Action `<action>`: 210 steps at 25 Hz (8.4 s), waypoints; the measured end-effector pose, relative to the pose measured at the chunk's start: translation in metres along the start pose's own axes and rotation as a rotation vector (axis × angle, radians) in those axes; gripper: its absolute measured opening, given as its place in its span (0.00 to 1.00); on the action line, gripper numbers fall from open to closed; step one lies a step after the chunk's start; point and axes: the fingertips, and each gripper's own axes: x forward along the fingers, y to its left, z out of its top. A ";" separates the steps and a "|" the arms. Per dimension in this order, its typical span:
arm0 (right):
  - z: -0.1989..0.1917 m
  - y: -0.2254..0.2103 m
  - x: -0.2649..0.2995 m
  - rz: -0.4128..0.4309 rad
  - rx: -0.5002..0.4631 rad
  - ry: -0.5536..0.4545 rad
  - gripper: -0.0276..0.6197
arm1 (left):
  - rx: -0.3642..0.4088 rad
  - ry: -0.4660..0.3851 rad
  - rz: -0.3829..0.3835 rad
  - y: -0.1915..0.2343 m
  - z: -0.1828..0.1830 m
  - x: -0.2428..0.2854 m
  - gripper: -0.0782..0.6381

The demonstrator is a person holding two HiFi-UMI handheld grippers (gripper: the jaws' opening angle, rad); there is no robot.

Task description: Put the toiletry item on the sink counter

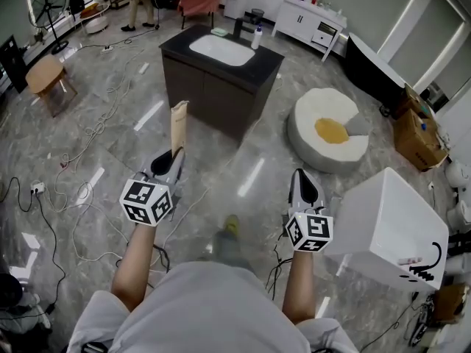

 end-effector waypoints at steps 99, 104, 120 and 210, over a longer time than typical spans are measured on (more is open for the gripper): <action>-0.016 -0.321 0.803 -0.210 0.065 0.082 0.05 | -0.052 0.288 -0.410 0.311 0.006 0.858 0.14; -0.024 -0.356 0.828 -0.198 0.079 0.075 0.05 | -0.065 0.328 -0.405 0.302 -0.008 0.897 0.14; -0.071 -0.481 0.902 -0.195 0.133 0.098 0.05 | -0.119 0.527 -0.409 0.260 -0.092 1.043 0.15; -0.093 -0.522 0.916 -0.105 0.198 0.097 0.05 | -0.049 0.563 -0.173 0.261 -0.130 1.087 0.19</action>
